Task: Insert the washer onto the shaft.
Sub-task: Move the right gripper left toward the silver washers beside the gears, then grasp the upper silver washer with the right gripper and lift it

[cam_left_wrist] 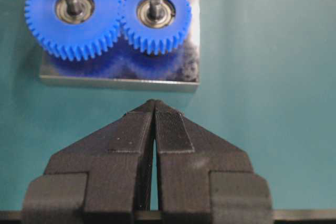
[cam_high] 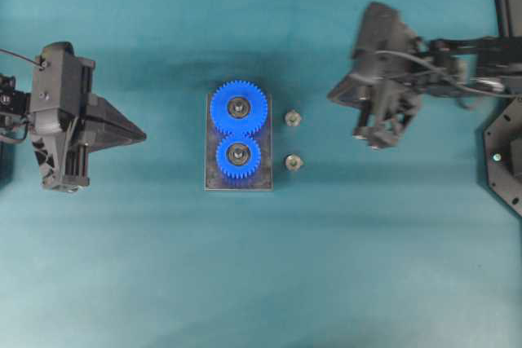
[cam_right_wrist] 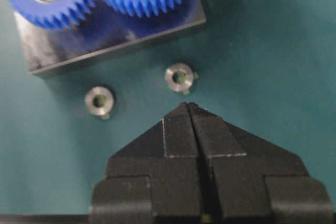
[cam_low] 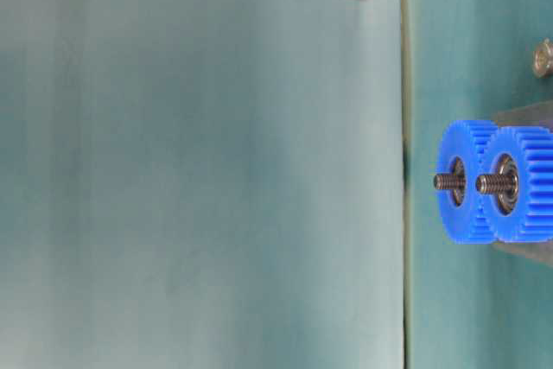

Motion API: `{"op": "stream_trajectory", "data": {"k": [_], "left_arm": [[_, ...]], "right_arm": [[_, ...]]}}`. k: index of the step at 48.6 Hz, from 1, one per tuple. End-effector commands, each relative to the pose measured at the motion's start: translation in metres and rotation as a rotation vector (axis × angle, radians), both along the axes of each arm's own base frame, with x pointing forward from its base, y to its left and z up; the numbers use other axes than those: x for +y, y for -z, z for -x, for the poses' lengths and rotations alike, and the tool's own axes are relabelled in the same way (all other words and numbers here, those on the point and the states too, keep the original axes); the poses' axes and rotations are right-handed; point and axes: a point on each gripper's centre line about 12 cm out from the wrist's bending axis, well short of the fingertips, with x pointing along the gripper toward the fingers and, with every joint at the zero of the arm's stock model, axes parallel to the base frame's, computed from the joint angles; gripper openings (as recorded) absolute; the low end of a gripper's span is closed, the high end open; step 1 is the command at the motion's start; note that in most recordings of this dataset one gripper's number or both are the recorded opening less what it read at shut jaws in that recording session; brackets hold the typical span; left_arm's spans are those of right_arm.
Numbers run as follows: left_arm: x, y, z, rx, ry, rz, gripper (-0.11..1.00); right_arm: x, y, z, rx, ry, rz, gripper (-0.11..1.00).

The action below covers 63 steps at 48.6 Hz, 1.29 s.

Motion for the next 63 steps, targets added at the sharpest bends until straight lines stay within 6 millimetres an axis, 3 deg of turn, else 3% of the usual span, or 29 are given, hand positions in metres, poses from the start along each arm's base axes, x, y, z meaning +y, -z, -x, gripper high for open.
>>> {"op": "stream_trajectory", "data": {"k": [1,5,8,22,30,63], "left_arm": [[0.0,-0.007,-0.002,-0.023,0.001,-0.003,0.0],[0.0,-0.007,-0.001,-0.023,0.001,-0.003,0.0],[0.0,-0.007,-0.001,-0.021,0.001,-0.003,0.0],[0.0,-0.005,0.0,-0.017,0.001,-0.003,0.0],[0.0,-0.004,0.001,-0.014,0.0,-0.001,0.0],[0.0,-0.001,0.002,-0.008,0.0,-0.001,0.0]], "right_arm": [[-0.004,0.003,-0.016,0.02,-0.013,0.009,0.01],[-0.007,0.013,-0.029,0.063,-0.032,0.014,0.03],[-0.008,0.018,-0.038,0.081,-0.047,0.021,0.1],[-0.015,0.046,-0.071,0.209,-0.116,0.033,0.87],[-0.015,0.057,-0.076,0.247,-0.132,0.03,0.83],[-0.013,0.086,-0.074,0.318,-0.136,0.011,0.81]]}}
